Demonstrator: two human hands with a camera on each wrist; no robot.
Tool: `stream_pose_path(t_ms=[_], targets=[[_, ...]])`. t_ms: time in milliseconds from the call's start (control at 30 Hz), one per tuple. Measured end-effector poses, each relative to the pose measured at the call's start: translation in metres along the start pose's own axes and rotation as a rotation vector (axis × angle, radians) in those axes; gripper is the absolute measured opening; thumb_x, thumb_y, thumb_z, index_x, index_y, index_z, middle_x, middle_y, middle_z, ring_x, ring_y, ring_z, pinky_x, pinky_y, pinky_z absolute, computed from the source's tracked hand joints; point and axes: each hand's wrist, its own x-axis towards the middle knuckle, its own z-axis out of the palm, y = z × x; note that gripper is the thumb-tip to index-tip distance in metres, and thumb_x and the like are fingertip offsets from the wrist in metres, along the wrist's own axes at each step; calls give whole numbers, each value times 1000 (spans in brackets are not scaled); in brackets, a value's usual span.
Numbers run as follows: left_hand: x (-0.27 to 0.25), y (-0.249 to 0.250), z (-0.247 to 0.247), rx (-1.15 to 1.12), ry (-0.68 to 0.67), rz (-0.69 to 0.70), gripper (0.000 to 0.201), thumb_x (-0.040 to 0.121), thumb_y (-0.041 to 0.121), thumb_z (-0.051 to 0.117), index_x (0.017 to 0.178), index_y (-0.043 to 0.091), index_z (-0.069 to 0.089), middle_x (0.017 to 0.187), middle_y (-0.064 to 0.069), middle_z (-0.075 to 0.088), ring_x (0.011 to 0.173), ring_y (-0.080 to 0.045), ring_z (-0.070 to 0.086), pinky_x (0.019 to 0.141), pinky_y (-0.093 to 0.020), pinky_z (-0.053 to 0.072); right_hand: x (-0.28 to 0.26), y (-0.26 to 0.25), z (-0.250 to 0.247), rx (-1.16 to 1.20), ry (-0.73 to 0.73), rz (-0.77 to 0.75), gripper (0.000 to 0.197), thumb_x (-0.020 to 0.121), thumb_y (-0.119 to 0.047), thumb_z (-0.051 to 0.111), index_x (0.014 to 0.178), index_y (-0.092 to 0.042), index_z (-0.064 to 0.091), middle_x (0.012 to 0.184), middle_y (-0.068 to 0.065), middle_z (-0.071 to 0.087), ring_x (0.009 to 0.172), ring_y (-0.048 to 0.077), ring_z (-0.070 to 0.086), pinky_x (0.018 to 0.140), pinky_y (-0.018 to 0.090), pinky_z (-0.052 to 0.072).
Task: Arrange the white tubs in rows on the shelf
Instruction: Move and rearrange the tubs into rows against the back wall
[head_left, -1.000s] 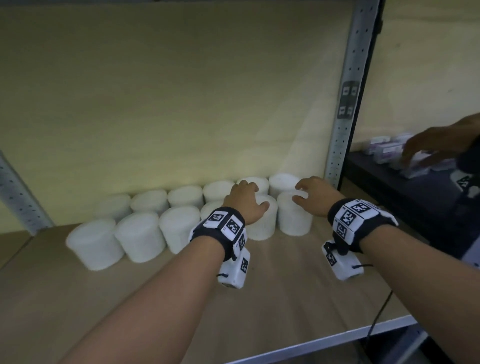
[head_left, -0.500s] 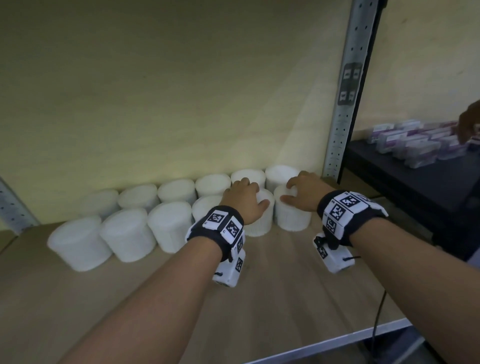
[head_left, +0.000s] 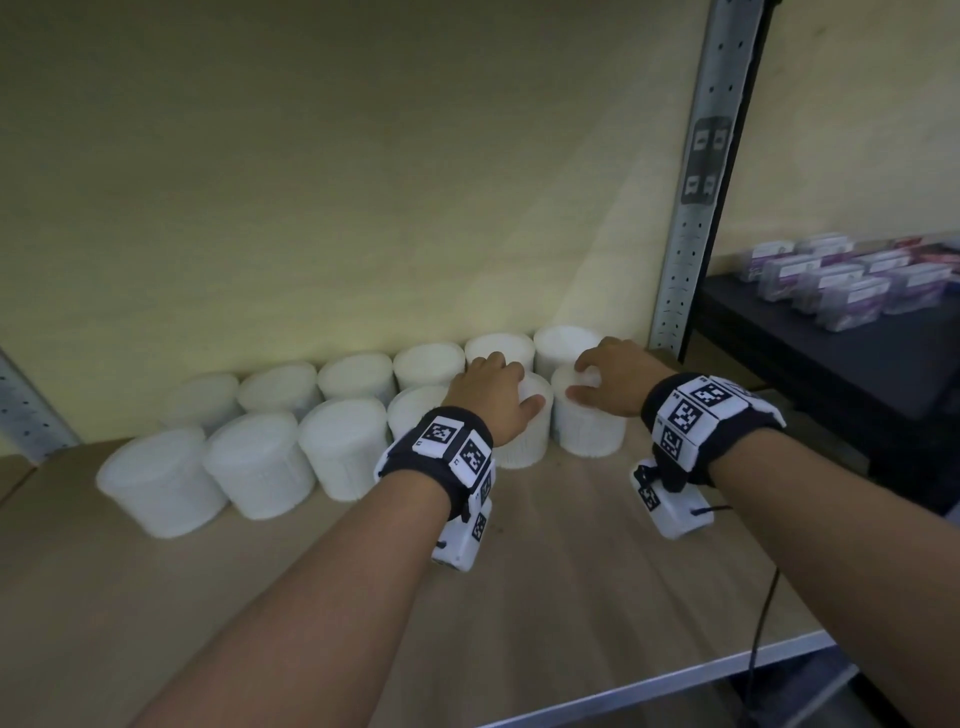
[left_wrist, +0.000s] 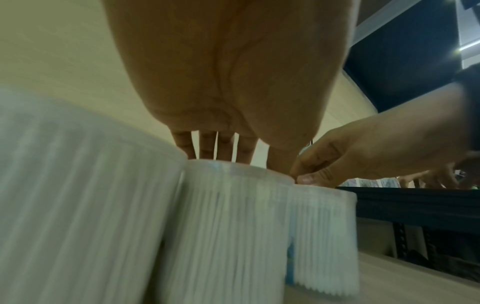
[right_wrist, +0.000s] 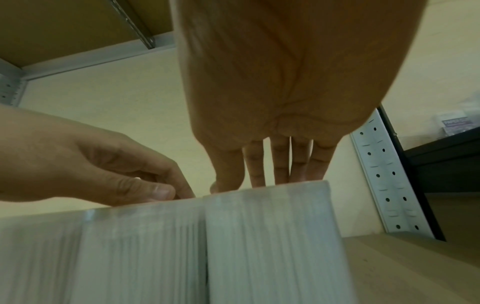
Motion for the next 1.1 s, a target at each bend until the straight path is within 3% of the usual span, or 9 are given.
stream_pose_path(t_ms=[533,633,767,1100], targets=[[2,-2,-1,-37,-16,-13,53,92,49,48,131,14,49,129,-10,46,121,-28,43,94,-39,40,3,-2,-9,61,-16,-26,44,91,-25,57,134,-24,51,145,2,44,133,23,40,110,32,33],[1,-1,0,-47,-10,-14,53,92,49,48,132,14,49,129,-10,47,121,-28,43,94,-40,41,4,-6,-10,76,100,38,43,91,-32,54,132,-19,51,138,8,47,130,29,38,107,37,34],[1,-2,1,-55,-7,-11,53,93,48,48,133,13,48,130,-10,46,122,-29,43,95,-40,41,6,-12,-2,-36,2,124,61,91,-50,50,137,-10,45,139,14,40,130,33,36,105,42,36],[1,-4,2,-61,-2,-11,54,92,49,49,133,14,49,130,-9,46,122,-28,43,94,-39,41,7,-10,-2,-65,-15,71,59,92,-48,49,137,-10,46,138,15,41,129,33,38,104,40,36]])
